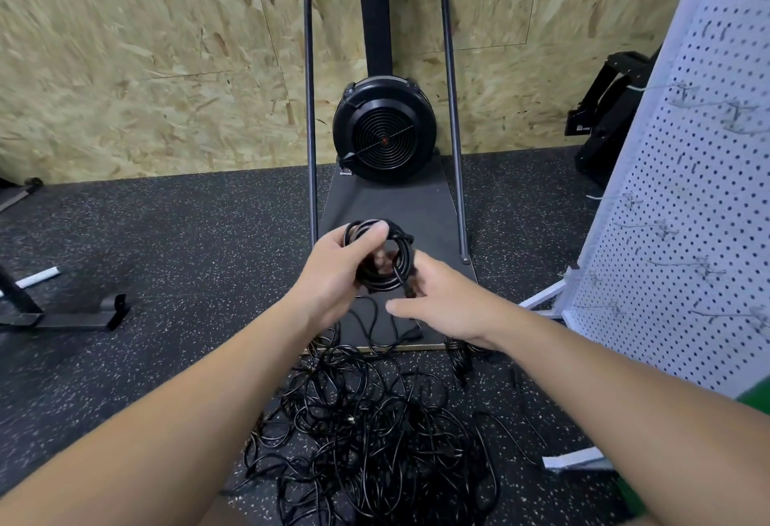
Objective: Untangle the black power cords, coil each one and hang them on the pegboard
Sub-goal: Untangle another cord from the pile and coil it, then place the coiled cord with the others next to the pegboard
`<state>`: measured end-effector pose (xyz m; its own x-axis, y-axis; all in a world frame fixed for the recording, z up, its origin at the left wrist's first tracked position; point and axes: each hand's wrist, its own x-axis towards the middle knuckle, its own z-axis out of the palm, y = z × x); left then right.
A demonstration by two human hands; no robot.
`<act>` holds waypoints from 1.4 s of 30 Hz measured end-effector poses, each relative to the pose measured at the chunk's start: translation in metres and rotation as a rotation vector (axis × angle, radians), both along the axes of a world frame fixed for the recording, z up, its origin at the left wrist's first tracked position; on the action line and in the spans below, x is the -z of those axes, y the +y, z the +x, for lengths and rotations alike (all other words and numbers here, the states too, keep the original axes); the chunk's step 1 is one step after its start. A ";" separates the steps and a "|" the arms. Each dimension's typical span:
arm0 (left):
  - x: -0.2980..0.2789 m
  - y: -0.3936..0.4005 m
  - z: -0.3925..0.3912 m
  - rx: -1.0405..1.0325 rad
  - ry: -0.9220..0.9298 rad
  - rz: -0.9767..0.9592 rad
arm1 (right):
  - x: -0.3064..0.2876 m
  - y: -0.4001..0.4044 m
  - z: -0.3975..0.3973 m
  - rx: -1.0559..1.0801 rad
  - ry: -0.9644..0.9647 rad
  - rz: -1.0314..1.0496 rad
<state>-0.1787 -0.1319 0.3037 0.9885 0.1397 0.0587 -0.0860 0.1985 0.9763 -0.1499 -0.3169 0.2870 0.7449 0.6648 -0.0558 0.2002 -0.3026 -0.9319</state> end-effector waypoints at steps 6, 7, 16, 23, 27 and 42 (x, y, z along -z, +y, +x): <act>0.009 0.003 -0.001 0.011 0.038 0.204 | -0.018 -0.013 0.015 0.217 0.074 0.166; 0.011 0.006 0.001 -0.003 0.050 0.270 | -0.019 -0.016 0.018 0.225 0.069 0.129; 0.014 0.004 0.003 0.158 0.028 0.494 | -0.023 -0.044 0.033 0.255 0.095 0.055; 0.013 -0.010 0.021 0.121 -0.074 0.567 | -0.035 -0.071 0.040 0.219 0.061 -0.020; 0.023 -0.024 0.043 0.133 -0.042 0.587 | -0.035 -0.082 0.053 0.312 0.046 -0.051; 0.235 -0.136 0.108 0.149 0.365 0.434 | 0.194 -0.171 0.104 0.683 0.353 -0.064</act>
<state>-0.0707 -0.2678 0.0686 0.9627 0.0368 -0.2682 0.2690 -0.2418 0.9323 -0.0458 -0.4876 0.0932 0.9198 0.0518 -0.3890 -0.3559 -0.3076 -0.8825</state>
